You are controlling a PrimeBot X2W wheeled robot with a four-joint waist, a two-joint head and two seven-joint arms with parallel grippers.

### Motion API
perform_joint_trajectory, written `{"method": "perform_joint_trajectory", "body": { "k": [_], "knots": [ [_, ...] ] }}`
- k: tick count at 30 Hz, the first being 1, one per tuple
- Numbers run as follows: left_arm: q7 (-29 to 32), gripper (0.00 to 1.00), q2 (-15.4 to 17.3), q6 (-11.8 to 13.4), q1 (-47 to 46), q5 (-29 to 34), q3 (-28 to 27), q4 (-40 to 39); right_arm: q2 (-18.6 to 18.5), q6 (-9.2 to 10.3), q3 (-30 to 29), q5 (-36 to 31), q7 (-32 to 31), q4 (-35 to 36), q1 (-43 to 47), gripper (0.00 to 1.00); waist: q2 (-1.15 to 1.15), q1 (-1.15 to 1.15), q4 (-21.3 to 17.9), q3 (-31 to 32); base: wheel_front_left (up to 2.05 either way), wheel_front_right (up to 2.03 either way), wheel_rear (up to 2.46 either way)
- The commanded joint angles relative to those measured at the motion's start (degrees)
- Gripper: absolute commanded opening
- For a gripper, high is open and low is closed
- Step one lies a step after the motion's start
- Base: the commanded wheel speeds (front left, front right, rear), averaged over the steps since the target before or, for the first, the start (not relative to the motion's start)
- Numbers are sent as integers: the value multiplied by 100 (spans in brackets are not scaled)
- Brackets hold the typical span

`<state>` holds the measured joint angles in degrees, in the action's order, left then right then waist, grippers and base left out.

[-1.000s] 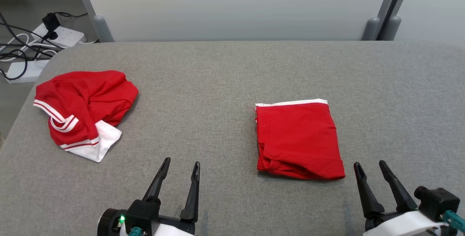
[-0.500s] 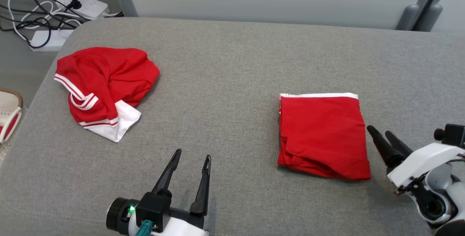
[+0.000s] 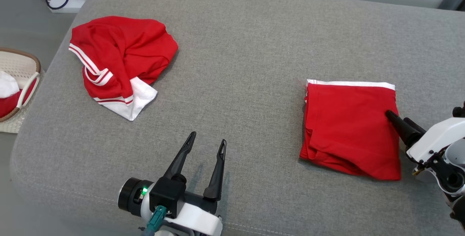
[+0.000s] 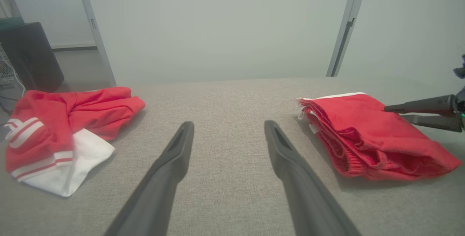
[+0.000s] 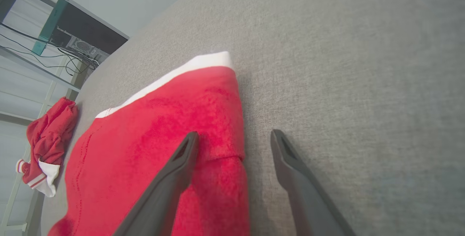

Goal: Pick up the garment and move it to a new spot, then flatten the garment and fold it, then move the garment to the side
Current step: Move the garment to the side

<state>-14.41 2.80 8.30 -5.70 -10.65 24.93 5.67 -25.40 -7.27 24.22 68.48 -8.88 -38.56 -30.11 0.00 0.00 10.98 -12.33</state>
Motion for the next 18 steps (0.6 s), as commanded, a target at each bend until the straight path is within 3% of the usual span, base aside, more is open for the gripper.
{"method": "perform_joint_trajectory", "body": {
  "k": [1,9,10,13,18],
  "knots": [
    [-59,100,8,86,-253,-39,-122,-155,-90,-22,133,80,-55,-5,-138,100,0,0,75,-82,0,0,0],
    [-59,100,8,164,-396,-96,22,-129,-53,-22,529,340,-277,-213,-411,98,0,0,142,-174,0,0,0],
    [-59,100,8,170,-409,-94,25,-122,-53,-22,572,365,-285,-225,-430,59,0,0,147,-176,0,0,0],
    [-59,100,8,183,-427,-97,33,-106,-76,-22,706,439,-296,-225,-460,0,0,0,164,-161,0,0,0],
    [-59,100,8,204,-388,-104,43,-99,-150,-22,927,479,-98,-132,-447,0,0,0,168,-103,0,0,0]
  ]
}}
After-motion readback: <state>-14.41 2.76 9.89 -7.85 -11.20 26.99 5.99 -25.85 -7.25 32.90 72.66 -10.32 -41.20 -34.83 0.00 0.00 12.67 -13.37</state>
